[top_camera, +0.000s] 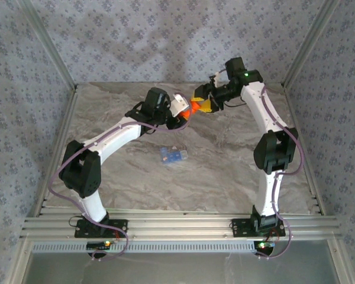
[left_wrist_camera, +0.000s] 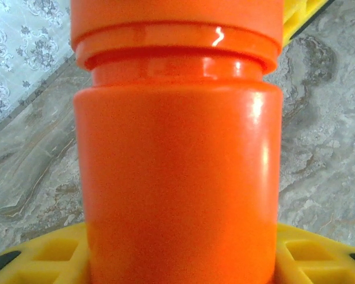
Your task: Sort the pills into containers
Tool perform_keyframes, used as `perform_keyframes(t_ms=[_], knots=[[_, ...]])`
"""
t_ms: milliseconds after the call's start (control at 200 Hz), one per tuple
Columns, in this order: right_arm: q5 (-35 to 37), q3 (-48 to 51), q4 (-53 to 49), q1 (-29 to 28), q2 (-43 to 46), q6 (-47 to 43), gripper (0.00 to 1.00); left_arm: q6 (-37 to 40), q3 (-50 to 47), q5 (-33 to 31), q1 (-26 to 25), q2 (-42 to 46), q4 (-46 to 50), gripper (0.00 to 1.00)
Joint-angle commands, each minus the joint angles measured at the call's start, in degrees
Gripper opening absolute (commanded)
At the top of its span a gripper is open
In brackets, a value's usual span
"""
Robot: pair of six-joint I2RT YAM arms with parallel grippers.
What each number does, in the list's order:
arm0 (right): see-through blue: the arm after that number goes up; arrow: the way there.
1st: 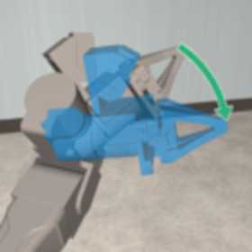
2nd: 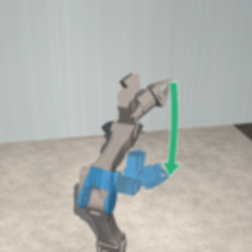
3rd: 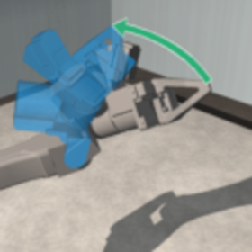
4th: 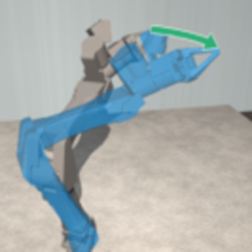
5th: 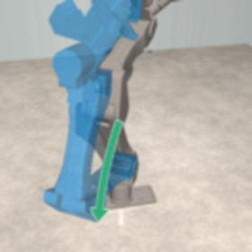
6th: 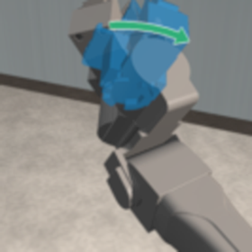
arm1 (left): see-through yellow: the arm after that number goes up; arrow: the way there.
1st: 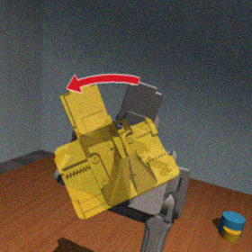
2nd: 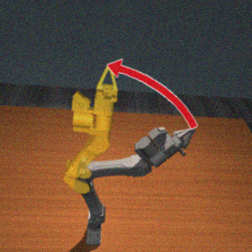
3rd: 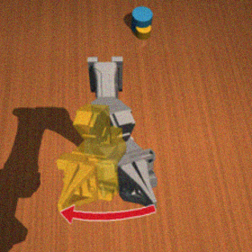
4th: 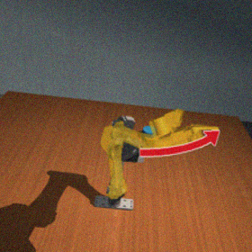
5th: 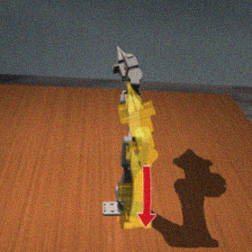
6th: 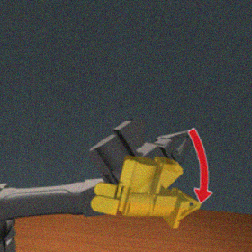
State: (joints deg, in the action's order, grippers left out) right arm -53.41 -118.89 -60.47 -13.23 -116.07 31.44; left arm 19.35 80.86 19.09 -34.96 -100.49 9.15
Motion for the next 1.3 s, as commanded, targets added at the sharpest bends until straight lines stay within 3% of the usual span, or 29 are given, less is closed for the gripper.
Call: perform_keyframes(t_ms=[0,460,810,990,1165,1294], knots=[[-3.5,-2.5,-2.2,-1.2,-1.0,0.1,0.58,-1.1,3.0,4.9,-2.1,1.8,-8.9,0.00],[-3.5,-2.9,2.2,1.3,1.8,3.9,0.74,-3.3,1.7,3.4,-2.1,1.8,-11.1,0.00],[-4.0,1.4,5.1,2.9,4.9,4.2,0.80,-6.7,0.7,2.7,-0.8,2.1,-14.2,0.00],[-4.8,6.9,15.0,5.8,9.2,11.0,0.82,-8.6,-0.1,3.5,0.4,2.8,-15.0,0.00],[-5.4,15.5,35.2,10.0,14.3,23.8,0.83,-10.5,-1.3,4.4,1.7,3.7,-15.9,0.00],[-4.5,16.3,37.6,11.2,15.2,24.5,0.82,-12.6,-1.9,5.3,2.6,4.4,-17.0,0.00]])
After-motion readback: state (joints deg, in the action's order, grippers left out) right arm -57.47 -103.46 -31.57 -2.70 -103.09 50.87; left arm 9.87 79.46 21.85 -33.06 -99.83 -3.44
